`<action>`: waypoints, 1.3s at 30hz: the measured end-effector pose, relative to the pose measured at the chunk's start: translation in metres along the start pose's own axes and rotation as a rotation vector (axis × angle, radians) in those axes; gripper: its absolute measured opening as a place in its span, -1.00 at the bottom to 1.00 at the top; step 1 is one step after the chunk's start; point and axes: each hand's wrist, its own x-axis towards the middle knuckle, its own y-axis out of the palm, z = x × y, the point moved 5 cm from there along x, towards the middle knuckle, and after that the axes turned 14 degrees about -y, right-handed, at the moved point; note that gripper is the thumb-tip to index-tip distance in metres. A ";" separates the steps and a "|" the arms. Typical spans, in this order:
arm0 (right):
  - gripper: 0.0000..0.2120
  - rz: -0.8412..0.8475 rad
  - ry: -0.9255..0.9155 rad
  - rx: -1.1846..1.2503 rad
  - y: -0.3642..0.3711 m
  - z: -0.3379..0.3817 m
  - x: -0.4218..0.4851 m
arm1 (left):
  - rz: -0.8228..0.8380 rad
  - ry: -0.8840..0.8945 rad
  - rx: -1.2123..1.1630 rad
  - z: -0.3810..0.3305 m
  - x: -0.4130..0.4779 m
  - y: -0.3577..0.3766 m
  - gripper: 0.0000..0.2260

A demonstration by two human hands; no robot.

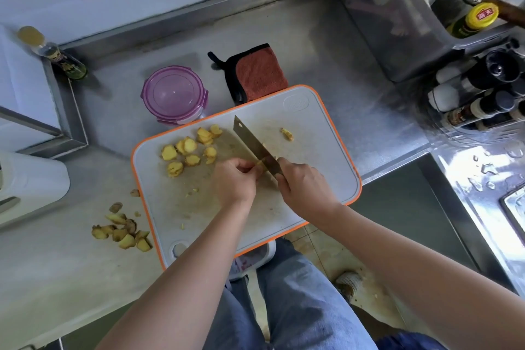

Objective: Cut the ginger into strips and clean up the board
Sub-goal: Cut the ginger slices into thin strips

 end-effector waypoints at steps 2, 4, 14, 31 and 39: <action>-0.85 -0.011 0.019 0.001 -0.003 -0.006 -0.004 | 0.019 -0.001 0.003 -0.002 -0.002 0.007 -0.81; -0.85 -0.007 0.026 -0.003 -0.004 -0.011 -0.005 | 0.020 -0.017 0.002 -0.002 0.000 0.012 -0.79; -0.90 -0.072 0.057 0.051 -0.007 -0.007 0.024 | 0.030 -0.058 -0.027 -0.005 -0.004 0.011 -0.85; -0.87 -0.054 0.002 0.038 -0.015 -0.011 0.006 | 0.003 -0.028 0.057 -0.008 -0.009 0.007 -0.78; -0.88 -0.009 0.005 0.042 -0.012 -0.012 -0.006 | 0.010 -0.026 0.048 -0.010 -0.009 0.007 -0.75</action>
